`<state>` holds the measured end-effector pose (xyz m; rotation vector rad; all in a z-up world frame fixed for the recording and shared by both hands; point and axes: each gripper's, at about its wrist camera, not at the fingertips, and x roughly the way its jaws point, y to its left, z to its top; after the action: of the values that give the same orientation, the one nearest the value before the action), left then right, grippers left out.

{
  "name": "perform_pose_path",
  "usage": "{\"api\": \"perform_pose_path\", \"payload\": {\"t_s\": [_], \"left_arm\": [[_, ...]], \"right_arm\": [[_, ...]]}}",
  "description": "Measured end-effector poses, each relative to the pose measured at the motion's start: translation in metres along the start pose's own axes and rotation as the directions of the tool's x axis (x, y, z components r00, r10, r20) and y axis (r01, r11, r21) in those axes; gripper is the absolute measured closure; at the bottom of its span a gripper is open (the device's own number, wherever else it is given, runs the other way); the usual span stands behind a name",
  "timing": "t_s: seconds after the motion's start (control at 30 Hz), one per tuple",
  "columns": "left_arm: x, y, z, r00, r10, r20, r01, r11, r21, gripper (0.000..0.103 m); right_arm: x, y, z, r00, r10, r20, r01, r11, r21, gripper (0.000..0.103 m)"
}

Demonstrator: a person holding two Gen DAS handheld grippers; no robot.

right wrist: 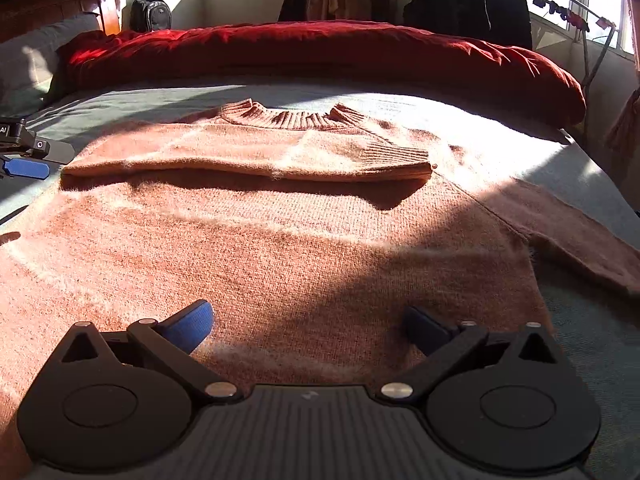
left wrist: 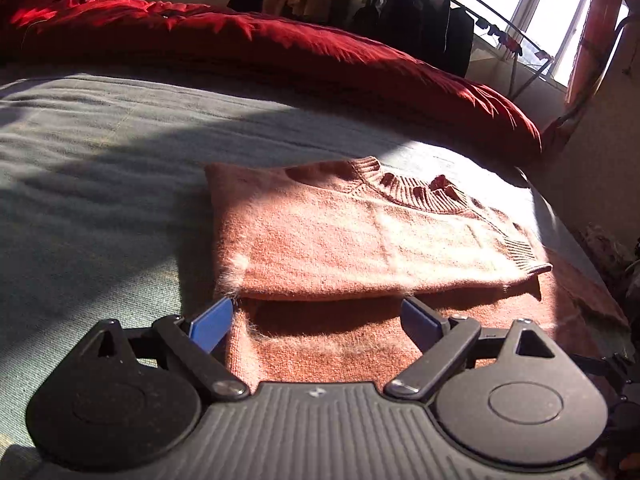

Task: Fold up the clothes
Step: 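Move the right gripper around the sweater toward its unfolded side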

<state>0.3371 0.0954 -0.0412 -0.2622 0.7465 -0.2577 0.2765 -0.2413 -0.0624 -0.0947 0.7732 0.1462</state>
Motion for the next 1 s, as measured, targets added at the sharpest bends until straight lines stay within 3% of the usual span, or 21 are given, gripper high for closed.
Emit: {"api": "perform_pose_path", "payload": {"t_s": [0.1, 0.17, 0.27, 0.37, 0.47, 0.53, 0.8, 0.9, 1.0], "left_arm": [[-0.016, 0.014, 0.001, 0.997, -0.072, 0.027, 0.073, 0.996, -0.046, 0.012], [-0.025, 0.027, 0.002, 0.994, -0.099, 0.045, 0.103, 0.991, -0.091, 0.012], [-0.036, 0.043, 0.003, 0.994, -0.078, 0.071, 0.085, 0.99, -0.11, 0.012], [-0.045, 0.066, 0.003, 0.992, -0.089, 0.094, 0.104, 0.98, -0.168, 0.012], [-0.049, 0.088, 0.002, 0.99, -0.095, 0.105, 0.115, 0.97, -0.214, 0.012], [-0.052, 0.1, 0.002, 0.992, -0.071, 0.104, 0.093, 0.967, -0.235, 0.012], [-0.066, 0.148, -0.002, 0.986, -0.072, 0.152, 0.119, 0.935, -0.334, 0.012], [-0.066, 0.155, -0.001, 0.983, -0.082, 0.162, 0.136, 0.927, -0.351, 0.012], [-0.064, 0.152, 0.001, 0.98, -0.108, 0.164, 0.158, 0.931, -0.33, 0.012]], "right_arm": [[-0.019, 0.014, 0.044, 0.992, 0.125, 0.019, -0.124, 0.991, -0.05, 0.0], [-0.024, 0.028, 0.079, 0.969, 0.245, 0.027, -0.242, 0.968, -0.069, 0.0], [-0.013, 0.058, 0.131, 0.914, 0.407, 0.003, -0.405, 0.91, -0.087, 0.0], [0.016, 0.097, 0.165, 0.868, 0.493, -0.054, -0.496, 0.862, -0.101, 0.0], [0.052, 0.134, 0.184, 0.836, 0.538, -0.108, -0.548, 0.83, -0.104, 0.0], [0.078, 0.151, 0.193, 0.818, 0.561, -0.13, -0.571, 0.818, -0.064, 0.0], [0.162, 0.192, 0.211, 0.746, 0.643, -0.172, -0.632, 0.765, 0.122, 0.0], [0.182, 0.205, 0.21, 0.736, 0.649, -0.192, -0.632, 0.761, 0.146, 0.0], [0.202, 0.217, 0.205, 0.759, 0.616, -0.212, -0.601, 0.787, 0.136, 0.0]]}}
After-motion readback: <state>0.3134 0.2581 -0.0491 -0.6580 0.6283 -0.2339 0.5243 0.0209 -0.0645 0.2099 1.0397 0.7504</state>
